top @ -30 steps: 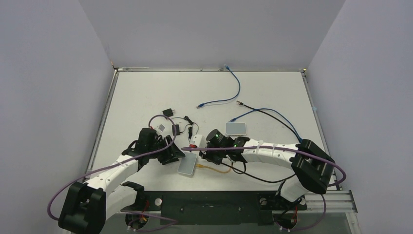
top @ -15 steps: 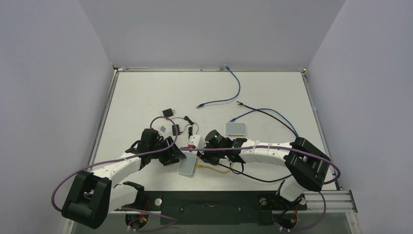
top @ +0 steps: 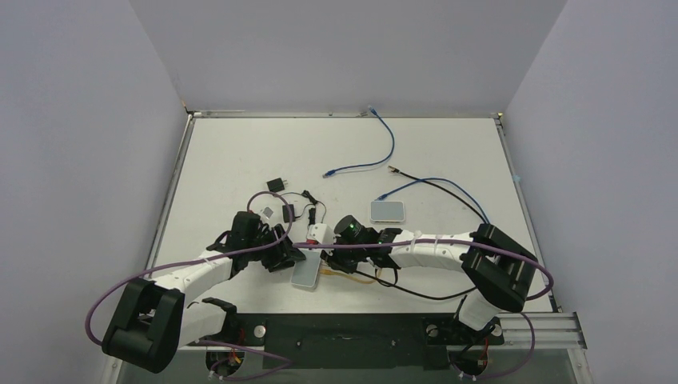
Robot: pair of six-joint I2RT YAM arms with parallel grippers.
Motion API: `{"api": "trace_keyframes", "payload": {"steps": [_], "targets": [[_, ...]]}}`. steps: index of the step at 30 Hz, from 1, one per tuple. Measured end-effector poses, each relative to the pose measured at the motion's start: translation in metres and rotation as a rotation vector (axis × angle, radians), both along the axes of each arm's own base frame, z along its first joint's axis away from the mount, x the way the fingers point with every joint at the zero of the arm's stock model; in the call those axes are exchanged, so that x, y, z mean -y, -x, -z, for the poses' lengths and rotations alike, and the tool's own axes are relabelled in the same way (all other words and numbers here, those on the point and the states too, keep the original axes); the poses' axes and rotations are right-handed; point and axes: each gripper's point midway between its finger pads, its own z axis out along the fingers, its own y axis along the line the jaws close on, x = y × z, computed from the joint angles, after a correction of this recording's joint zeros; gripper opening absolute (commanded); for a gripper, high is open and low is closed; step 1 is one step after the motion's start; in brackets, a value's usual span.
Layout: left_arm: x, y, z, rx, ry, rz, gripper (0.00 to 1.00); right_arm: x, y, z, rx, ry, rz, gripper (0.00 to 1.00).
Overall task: Insert the plug into the switch port
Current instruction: Insert the connector into the switch port.
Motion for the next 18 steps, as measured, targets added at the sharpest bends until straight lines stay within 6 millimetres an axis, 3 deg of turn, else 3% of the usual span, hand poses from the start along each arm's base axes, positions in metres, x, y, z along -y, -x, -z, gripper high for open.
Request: {"api": "trace_keyframes", "payload": {"steps": [18], "targets": [[0.0015, -0.0013, -0.0010, 0.007, 0.008, 0.004, 0.44, 0.0028, -0.0049, -0.0004, 0.027, 0.006, 0.022, 0.00]]}}
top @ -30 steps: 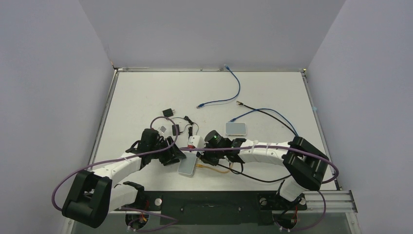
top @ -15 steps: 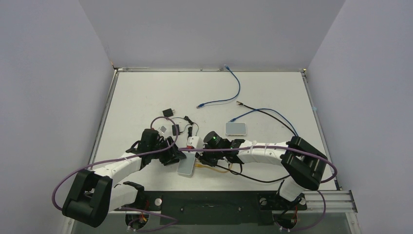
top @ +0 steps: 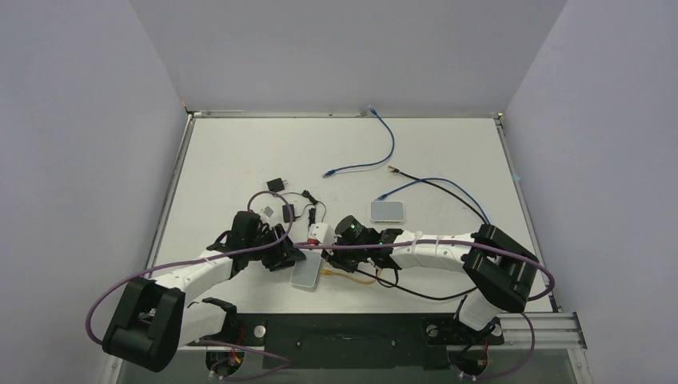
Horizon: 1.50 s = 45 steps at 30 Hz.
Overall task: Insert the plug into the switch port
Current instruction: Insert the connector into the switch port.
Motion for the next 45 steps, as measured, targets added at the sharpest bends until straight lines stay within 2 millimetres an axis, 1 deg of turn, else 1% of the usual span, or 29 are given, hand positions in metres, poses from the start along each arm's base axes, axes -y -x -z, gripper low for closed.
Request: {"api": "trace_keyframes", "payload": {"steps": [9, 23, 33, 39, 45], "targets": [[0.000, 0.001, 0.001, -0.005, -0.001, 0.001, 0.43, -0.004, 0.003, -0.001, 0.005, -0.012, -0.011, 0.00], [0.000, 0.001, 0.004, -0.014, -0.003, 0.001, 0.43, -0.004, 0.003, 0.000, 0.019, -0.010, -0.007, 0.00], [0.001, 0.001, 0.004, -0.014, 0.002, 0.005, 0.43, -0.005, -0.004, -0.016, 0.067, -0.043, 0.012, 0.00], [0.001, 0.001, 0.004, -0.014, 0.002, 0.005, 0.42, -0.007, -0.001, -0.016, 0.069, -0.042, 0.004, 0.00], [0.001, 0.002, 0.004, -0.015, 0.002, 0.005, 0.42, -0.006, -0.002, -0.015, 0.074, -0.038, 0.009, 0.00]]}}
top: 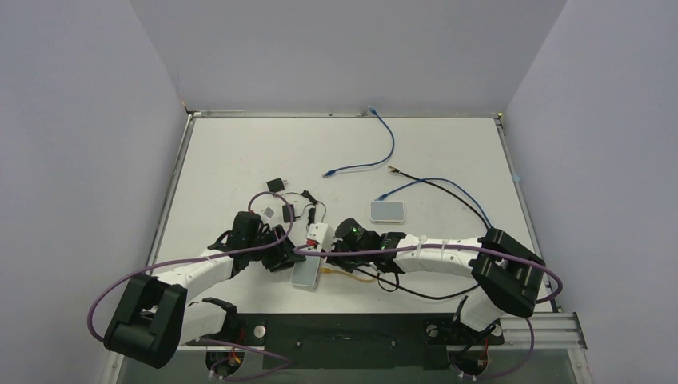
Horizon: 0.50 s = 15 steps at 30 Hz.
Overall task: Insert the plug into the switch port
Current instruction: Insert the connector into the switch port.
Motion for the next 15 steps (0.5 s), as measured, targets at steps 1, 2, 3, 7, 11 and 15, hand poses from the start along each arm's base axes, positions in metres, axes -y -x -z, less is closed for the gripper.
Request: {"api": "trace_keyframes", "payload": {"steps": [1, 2, 3, 7, 11, 15], "targets": [[0.000, 0.000, 0.000, 0.000, 0.000, 0.000, 0.42, 0.000, 0.000, 0.000, 0.002, 0.001, 0.003, 0.00], [0.000, 0.000, 0.000, 0.000, 0.000, 0.000, 0.42, 0.001, -0.001, 0.001, 0.003, 0.003, 0.005, 0.00], [0.000, 0.000, 0.000, 0.000, 0.000, 0.000, 0.42, 0.002, -0.001, 0.002, 0.005, 0.004, 0.007, 0.00], [0.000, 0.000, 0.000, 0.000, 0.000, 0.000, 0.43, 0.006, -0.001, 0.006, 0.006, 0.019, 0.015, 0.00], [0.000, 0.000, 0.000, 0.000, 0.000, 0.000, 0.42, 0.010, 0.001, 0.011, 0.002, 0.030, 0.019, 0.00], [0.000, 0.000, 0.000, 0.000, 0.000, 0.000, 0.42, 0.009, 0.001, 0.010, 0.000, 0.024, 0.023, 0.00]]}}
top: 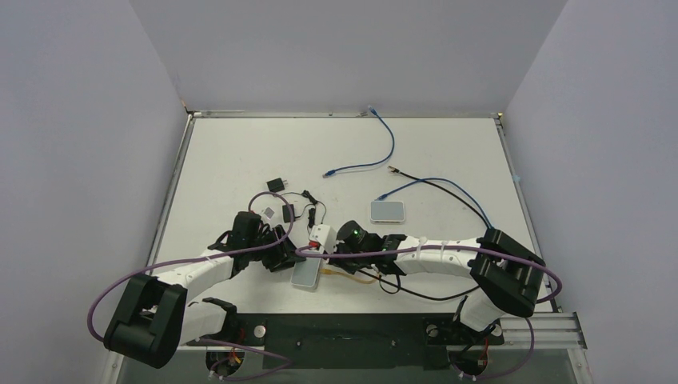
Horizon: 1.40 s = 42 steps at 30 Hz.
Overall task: Insert the plug into the switch port
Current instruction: Insert the connector into the switch port.
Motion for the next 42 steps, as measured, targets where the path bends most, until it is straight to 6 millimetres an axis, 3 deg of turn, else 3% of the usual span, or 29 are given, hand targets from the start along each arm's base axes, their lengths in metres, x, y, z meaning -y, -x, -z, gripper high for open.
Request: {"api": "trace_keyframes", "payload": {"steps": [42], "targets": [[0.0024, -0.0009, 0.0013, 0.000, 0.010, 0.010, 0.39, -0.0095, 0.0073, 0.0063, -0.021, -0.014, -0.018, 0.00]]}}
